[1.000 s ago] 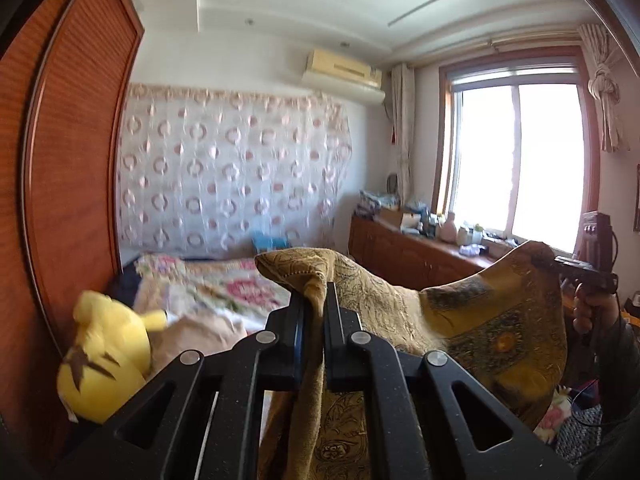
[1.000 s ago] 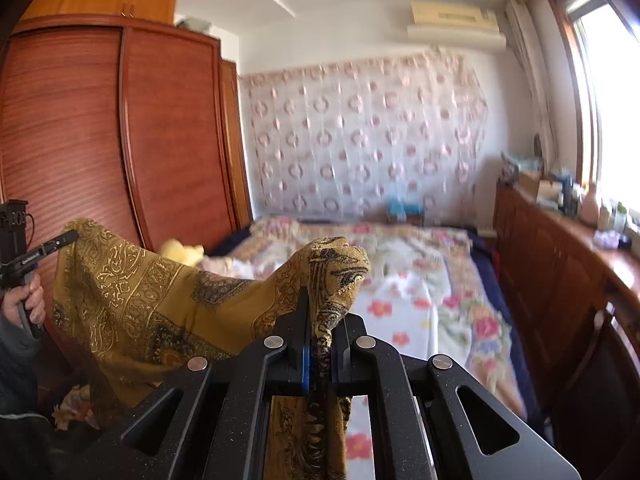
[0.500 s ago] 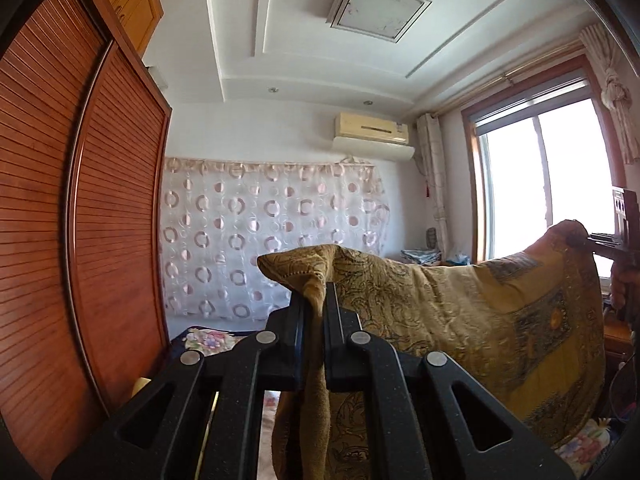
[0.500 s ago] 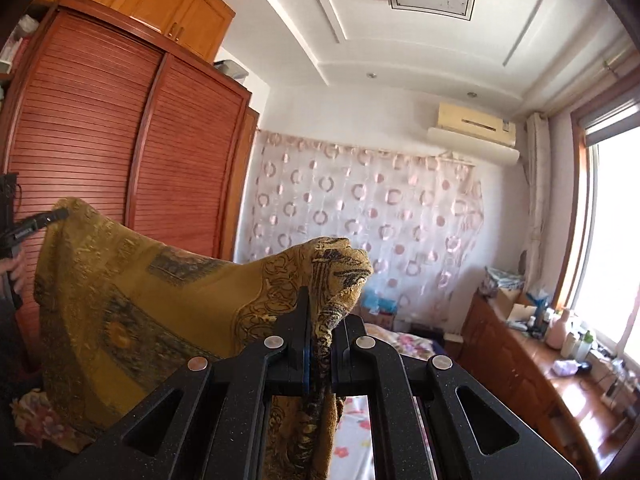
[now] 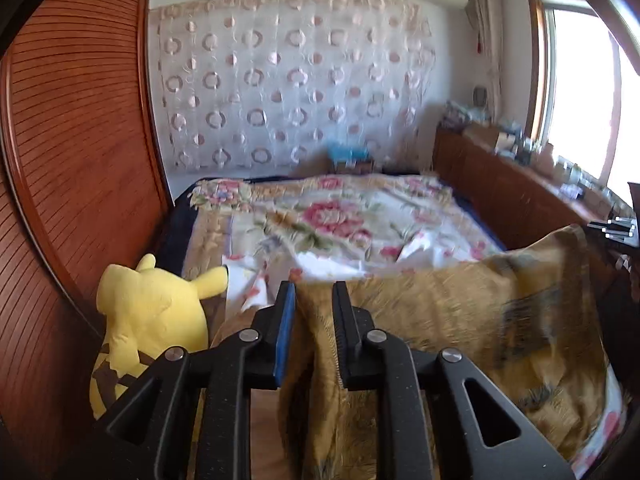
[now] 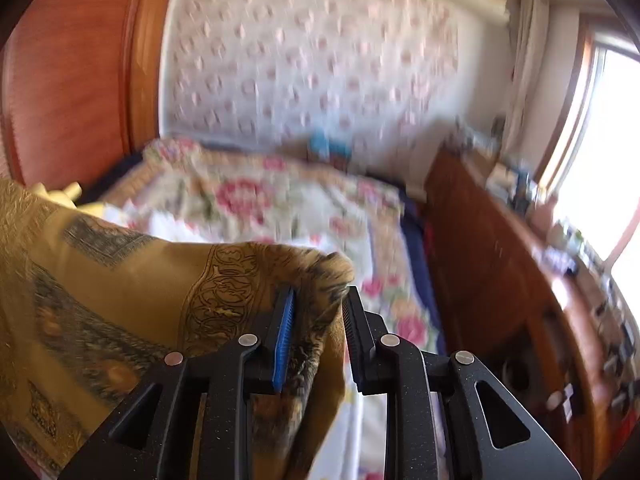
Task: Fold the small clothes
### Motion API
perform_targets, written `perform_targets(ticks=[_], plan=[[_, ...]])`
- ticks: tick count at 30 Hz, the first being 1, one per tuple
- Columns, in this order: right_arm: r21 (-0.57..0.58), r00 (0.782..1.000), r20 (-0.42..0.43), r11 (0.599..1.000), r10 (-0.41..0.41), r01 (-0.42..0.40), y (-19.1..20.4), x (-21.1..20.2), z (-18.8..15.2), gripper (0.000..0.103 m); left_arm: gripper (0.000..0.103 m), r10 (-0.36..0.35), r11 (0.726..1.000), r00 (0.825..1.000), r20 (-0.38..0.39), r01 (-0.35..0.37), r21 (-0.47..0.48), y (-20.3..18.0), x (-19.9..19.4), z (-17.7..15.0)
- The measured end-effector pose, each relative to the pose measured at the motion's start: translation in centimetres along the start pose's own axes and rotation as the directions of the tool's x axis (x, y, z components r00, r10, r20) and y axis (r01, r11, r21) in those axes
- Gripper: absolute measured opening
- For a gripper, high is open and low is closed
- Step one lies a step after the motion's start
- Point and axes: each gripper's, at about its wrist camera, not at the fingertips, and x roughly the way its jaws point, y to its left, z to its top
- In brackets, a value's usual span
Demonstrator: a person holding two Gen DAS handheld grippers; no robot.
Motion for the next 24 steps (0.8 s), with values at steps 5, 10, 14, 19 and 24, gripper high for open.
perform_targets(ticks=[5,10,14,19,24], plan=[[0.032,0.998,-0.055,0.999,0.042,-0.040,1.0,3.2,-2.5,0.025,0.061,-0.003,1.000,0.998,-0.061,0.004,0.008,-0.6,0.9,-3.7],[0.057,0.993,-0.035,0.992,0.112,-0.110,-0.9,1.5,-4.1,0.025,0.070,-0.029,1.000,0.996,-0.079,0.029,-0.008,-1.1,-1.0,-5.4],[0.080,0.985,-0.017,0.982,0.173,-0.171,-4.7,1.0,-9.3,0.028,0.070,-0.060,0.998,0.994,-0.091,0.058,-0.027,-1.4,-1.7,-7.4],[0.122,0.967,-0.047,0.962,0.250,-0.243,-5.7,2.7,-13.7,0.032,0.070,-0.102,0.993,0.982,-0.156,0.092,-0.071,-2.4,-0.7,-11.0],[0.108,0.966,-0.109,0.969,0.233,-0.222,-6.3,4.9,-16.3,0.032,0.070,-0.119,0.992,0.972,-0.200,0.106,-0.074,-3.6,0.4,-13.7]])
